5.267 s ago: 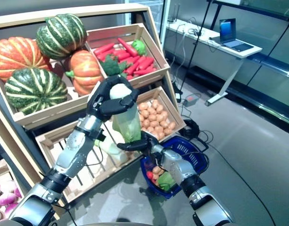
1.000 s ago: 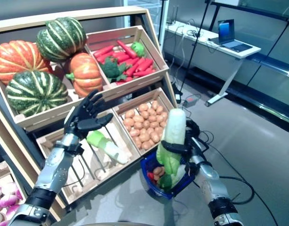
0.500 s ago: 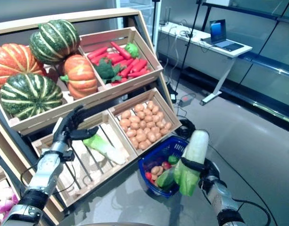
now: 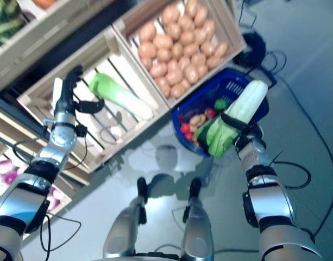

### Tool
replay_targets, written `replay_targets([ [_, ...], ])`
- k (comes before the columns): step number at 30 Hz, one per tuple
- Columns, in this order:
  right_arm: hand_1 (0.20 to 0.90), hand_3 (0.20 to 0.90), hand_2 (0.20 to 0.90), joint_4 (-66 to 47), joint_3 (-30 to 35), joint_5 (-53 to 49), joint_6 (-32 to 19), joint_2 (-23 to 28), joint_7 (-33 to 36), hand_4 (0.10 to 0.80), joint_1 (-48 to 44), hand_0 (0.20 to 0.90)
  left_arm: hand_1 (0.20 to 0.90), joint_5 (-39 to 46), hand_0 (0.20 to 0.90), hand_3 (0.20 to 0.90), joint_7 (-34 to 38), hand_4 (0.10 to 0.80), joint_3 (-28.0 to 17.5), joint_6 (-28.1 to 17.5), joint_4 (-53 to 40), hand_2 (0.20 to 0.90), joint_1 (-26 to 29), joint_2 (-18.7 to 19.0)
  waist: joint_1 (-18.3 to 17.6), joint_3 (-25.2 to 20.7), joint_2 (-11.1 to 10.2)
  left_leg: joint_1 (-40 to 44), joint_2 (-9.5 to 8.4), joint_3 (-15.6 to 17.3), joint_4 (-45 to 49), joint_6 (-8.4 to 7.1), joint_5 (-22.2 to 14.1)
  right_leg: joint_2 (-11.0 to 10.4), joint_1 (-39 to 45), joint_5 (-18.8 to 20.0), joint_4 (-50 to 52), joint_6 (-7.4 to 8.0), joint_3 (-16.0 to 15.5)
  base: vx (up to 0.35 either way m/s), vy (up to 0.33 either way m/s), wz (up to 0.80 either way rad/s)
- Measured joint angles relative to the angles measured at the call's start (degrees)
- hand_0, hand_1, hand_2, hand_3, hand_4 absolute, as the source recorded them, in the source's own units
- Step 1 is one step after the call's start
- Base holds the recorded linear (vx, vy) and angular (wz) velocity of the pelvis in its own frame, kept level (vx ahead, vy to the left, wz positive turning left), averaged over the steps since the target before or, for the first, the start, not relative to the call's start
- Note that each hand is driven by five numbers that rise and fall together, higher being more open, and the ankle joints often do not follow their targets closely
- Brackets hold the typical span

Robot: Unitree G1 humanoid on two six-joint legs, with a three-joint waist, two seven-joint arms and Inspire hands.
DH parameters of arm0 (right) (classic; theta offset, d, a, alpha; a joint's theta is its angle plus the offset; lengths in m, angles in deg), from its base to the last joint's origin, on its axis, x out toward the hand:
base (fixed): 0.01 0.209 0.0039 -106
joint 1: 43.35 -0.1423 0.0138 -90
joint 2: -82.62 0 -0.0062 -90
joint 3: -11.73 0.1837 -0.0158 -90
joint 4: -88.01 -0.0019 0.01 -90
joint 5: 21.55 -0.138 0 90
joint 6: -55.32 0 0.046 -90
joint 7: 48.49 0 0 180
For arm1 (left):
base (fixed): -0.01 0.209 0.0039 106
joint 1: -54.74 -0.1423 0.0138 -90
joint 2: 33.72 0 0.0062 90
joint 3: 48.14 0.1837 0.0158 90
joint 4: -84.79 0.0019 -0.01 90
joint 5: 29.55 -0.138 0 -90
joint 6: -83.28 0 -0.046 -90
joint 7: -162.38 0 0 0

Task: Put vegetables into the basket

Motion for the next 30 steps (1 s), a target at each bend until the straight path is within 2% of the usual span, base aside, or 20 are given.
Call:
replay_targets([
  [3, 0.300, 0.300, 0.300, 1.4, -1.8, -2.4, 0.3, 1.3, 0.4, 0.400, -1.4, 0.300, 0.900, -9.4, 0.900, 0.900, 5.8, 0.800, 5.7, 2.4, 0.9, 0.900, 1.7, 4.2, 0.7, 0.4, -0.4, -7.8, -0.35, -0.4, 11.1, 0.19, -4.7, -2.8, -7.7, -4.6, 11.2, -0.65, 0.4, -0.022, 0.065, 0.09],
  [8, 0.300, 0.300, 0.300, 1.4, -4.5, -3.4, 0.5, 2.6, 1.0, 0.400, -4.8, 0.300, 0.900, -16.8, 0.900, 0.900, 12.6, 0.800, 9.5, 6.8, 2.0, 0.900, 4.5, 7.0, 1.3, 0.5, -0.3, -18.4, 0.07, -1.8, 28.3, 0.14, -11.7, -5.1, -17.3, -10.9, 26.2, -1.30, 2.7, -0.075, 0.050, 0.04],
  [9, 0.300, 0.300, 0.300, 1.4, -5.2, -3.4, 0.6, 3.0, 1.5, 0.400, -6.2, 0.300, 0.900, -18.6, 0.900, 0.900, 13.8, 0.800, 10.8, 7.4, 1.9, 0.900, 5.9, 7.7, 1.3, 0.5, -0.3, -20.9, 0.38, -2.0, 31.4, 0.51, -12.8, -5.6, -19.5, -12.1, 29.3, -2.06, 2.8, -0.061, 0.039, 0.14],
  [13, 0.300, 0.300, 0.300, 1.4, -7.1, -4.1, 0.6, 4.4, 2.0, 0.400, -10.7, 0.300, 0.900, -22.3, 0.900, 0.900, 16.0, 0.800, 14.0, 9.3, 0.1, 0.900, 8.6, 9.7, 1.4, 0.5, -0.2, -27.5, 0.66, -3.2, 38.0, 0.01, -14.1, -6.0, -26.0, -13.5, 35.8, -2.73, 4.1, -0.044, 0.019, 0.06],
  [14, 0.382, 0.382, 0.382, 1.3, -8.4, -6.1, 0.7, 4.9, 2.0, 0.455, -12.3, 0.382, 0.900, -23.8, 0.900, 0.900, 16.2, 0.800, 16.9, 10.4, -0.5, 0.900, 10.1, 11.1, 1.3, 0.5, -0.2, -29.9, 0.73, -3.6, 40.4, -0.06, -14.5, -6.1, -28.4, -14.2, 38.4, -3.06, 4.5, -0.033, 0.034, 0.01],
  [15, 0.382, 0.382, 0.382, 1.3, -8.8, -6.7, 0.6, 5.1, 2.0, 0.455, -13.2, 0.382, 0.900, -25.0, 0.900, 0.900, 16.3, 0.800, 18.2, 10.8, -0.7, 0.900, 11.1, 11.7, 1.3, 0.5, -0.2, -31.2, 0.74, -3.7, 41.7, -0.20, -14.7, -6.1, -29.7, -14.6, 39.6, -3.04, 4.7, -0.027, 0.037, 0.05],
  [17, 0.458, 0.458, 0.458, 1.3, -9.4, -8.1, 0.7, 5.6, 2.0, 0.505, -15.0, 0.458, 0.900, -26.6, 0.900, 0.900, 16.4, 0.800, 22.0, 11.7, -0.8, 0.900, 13.8, 12.9, 1.3, 0.5, -0.2, -34.1, 0.85, -4.4, 44.0, -0.32, -14.9, -6.3, -32.7, -15.0, 42.1, -3.47, 5.0, -0.007, 0.012, 0.02],
  [18, 0.900, 0.900, 0.900, 1.3, -9.5, -8.1, 0.7, 5.7, 2.0, 0.800, -16.0, 0.900, 0.900, -27.5, 0.900, 0.900, 16.4, 0.800, 24.0, 11.9, -0.9, 0.900, 15.5, 13.4, 1.3, 0.5, -0.1, -35.8, 0.90, -4.8, 45.1, -0.37, -14.9, -6.3, -34.4, -15.1, 43.3, -3.73, 5.0, 0.000, 0.000, 0.00],
  [20, 0.900, 0.900, 0.900, 1.2, -10.8, -9.6, 0.7, 5.7, 2.5, 0.800, -16.2, 0.900, 0.900, -27.9, 0.900, 0.900, 16.4, 0.800, 26.5, 11.9, -0.9, 0.900, 16.7, 13.4, 1.3, 0.6, -0.1, -36.7, 1.22, -5.0, 46.8, -0.75, -15.4, -6.3, -35.2, -15.8, 45.1, -4.28, 5.0, 0.000, 0.000, 0.00],
  [23, 0.900, 0.900, 0.900, 1.2, -10.8, -10.6, 0.7, 5.7, 3.3, 0.800, -16.4, 0.900, 0.900, -29.3, 0.900, 0.900, 16.4, 0.800, 27.7, 11.6, -0.9, 0.900, 16.9, 13.4, 1.3, 0.6, -0.1, -36.6, 1.62, -5.0, 47.5, -0.67, -15.7, -6.2, -35.3, -16.3, 45.8, -4.53, 5.1, 0.003, 0.031, -0.04],
  [26, 0.900, 0.900, 0.900, 1.2, -10.9, -12.7, 0.8, 5.8, 5.2, 0.800, -16.5, 0.900, 0.900, -31.2, 0.900, 0.900, 16.4, 0.800, 31.6, 11.7, -0.3, 0.900, 18.7, 13.4, 1.2, 0.5, -0.1, -36.5, 1.70, -5.0, 47.5, -0.81, -15.8, -6.2, -35.4, -16.6, 46.2, -5.04, 5.1, 0.033, 0.035, 0.00],
  [30, 0.900, 0.900, 0.900, 1.2, -11.7, -12.1, 0.9, 5.7, 5.4, 0.800, -16.5, 0.900, 0.900, -33.6, 0.900, 0.900, 16.4, 0.800, 34.9, 11.7, -0.1, 0.900, 20.3, 13.4, 1.1, 0.5, -0.1, -35.8, 1.92, -4.7, 47.3, -1.07, -16.0, -6.2, -35.2, -16.6, 46.3, -5.03, 5.1, 0.053, 0.044, -0.04],
])
